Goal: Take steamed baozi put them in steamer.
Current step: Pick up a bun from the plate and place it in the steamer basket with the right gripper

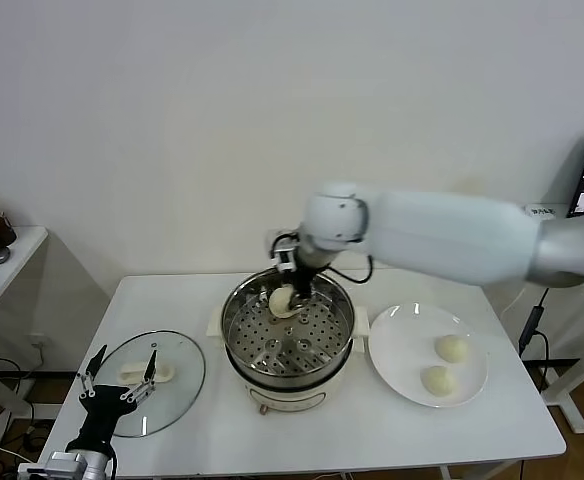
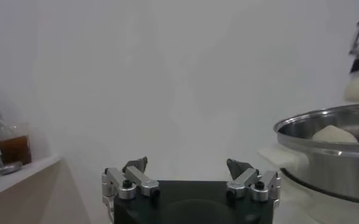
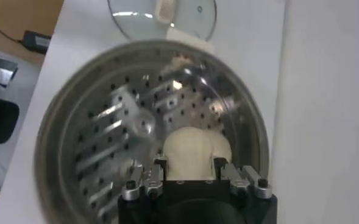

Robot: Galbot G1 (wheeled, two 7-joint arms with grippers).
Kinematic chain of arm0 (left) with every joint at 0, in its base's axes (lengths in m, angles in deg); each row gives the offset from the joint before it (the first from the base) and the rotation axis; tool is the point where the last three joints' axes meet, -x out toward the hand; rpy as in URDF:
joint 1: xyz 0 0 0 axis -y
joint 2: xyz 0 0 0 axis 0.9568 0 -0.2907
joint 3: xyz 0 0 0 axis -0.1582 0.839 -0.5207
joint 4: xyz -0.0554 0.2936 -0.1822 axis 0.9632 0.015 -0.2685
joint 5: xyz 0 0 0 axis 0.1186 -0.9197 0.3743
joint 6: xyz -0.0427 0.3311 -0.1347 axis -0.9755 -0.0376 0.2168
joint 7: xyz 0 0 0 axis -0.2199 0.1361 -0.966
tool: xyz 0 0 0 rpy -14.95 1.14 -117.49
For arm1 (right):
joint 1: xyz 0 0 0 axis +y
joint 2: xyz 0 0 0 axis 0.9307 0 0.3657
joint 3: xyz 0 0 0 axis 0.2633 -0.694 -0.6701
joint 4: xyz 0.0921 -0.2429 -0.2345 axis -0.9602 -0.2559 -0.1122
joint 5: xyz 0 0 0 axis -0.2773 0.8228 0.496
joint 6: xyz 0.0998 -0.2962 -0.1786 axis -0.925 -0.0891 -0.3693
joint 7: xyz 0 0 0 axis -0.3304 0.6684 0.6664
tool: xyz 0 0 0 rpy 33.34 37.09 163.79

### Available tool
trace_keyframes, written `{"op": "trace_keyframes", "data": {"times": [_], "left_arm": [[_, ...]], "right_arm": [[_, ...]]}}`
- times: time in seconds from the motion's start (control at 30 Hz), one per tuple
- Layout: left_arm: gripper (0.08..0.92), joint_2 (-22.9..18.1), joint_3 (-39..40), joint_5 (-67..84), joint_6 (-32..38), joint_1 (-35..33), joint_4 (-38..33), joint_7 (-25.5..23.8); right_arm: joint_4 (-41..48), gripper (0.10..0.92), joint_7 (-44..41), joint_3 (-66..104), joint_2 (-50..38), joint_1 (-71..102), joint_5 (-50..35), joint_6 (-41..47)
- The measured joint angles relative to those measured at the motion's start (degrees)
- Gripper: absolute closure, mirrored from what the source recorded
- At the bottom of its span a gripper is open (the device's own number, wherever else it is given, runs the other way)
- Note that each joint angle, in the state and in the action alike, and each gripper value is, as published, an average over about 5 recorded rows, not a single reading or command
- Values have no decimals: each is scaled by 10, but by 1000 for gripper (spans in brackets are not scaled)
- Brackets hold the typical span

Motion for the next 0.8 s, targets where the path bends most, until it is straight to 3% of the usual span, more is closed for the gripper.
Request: {"op": "trace_keyframes", "data": {"times": [0.47,0.8], "left_arm": [[177,-1,-5,-2,2,1,4,0],[177,-3,-6,-3,3,-1,3,0]], "right_arm": [[95,546,31,5,116,77,1,27],[109,296,16,10,130,85,10,32]]}}
